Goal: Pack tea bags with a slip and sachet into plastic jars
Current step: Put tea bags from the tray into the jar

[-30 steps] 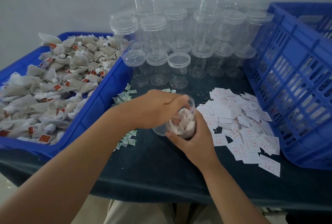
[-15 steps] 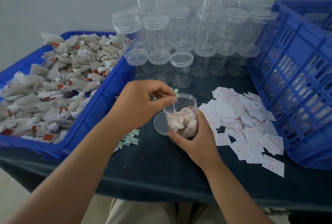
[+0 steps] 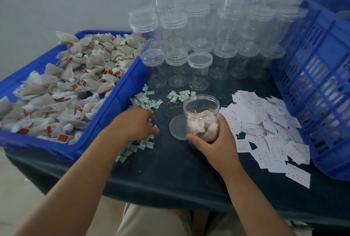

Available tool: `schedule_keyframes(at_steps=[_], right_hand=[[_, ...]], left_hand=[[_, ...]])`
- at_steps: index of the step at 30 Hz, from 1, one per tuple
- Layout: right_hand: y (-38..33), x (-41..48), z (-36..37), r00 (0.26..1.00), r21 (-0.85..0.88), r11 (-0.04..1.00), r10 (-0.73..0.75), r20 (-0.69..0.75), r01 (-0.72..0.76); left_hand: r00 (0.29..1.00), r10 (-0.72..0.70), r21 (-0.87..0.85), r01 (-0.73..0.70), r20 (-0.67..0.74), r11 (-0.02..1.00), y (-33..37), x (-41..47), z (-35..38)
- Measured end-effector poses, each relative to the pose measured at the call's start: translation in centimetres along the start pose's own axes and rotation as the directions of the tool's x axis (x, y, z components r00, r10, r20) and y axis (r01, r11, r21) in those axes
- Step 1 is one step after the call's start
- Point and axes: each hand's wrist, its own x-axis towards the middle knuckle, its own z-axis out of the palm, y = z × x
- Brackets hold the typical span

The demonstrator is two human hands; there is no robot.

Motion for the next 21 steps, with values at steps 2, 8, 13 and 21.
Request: schedule_keyframes(at_steps=[2,8,13,21], right_hand=[[-0.1,0.0,0.0,1.0,-0.01,1.0,0.0,-0.004,0.0],[-0.2,-0.1,0.2,1.0,0.005,1.0,0.002,-0.014,-0.002],[-0.2,-0.1,0.3,1.0,-0.001,1.0,-0.004,-0.007,0.004],[-0.4,-0.2,0.3,0.998,0.017,0.998,-0.059,-0.001,0.059]], left_hand=[[0.999,-0.026,-0.071,0.023,-0.044,0.997,-0.7,0.3,2.1],[0.947,-0.011,-0.221,-0.064,-0.322,0.973,-1.5,0.8,3.5],[0.86,-0.113,-0.548,-0.211,-0.497,0.809,0.6,0.3,0.7],[0.783,0.236,-0.424,-0.532,-0.575,0.733,7.6,-1.8,-4.5]])
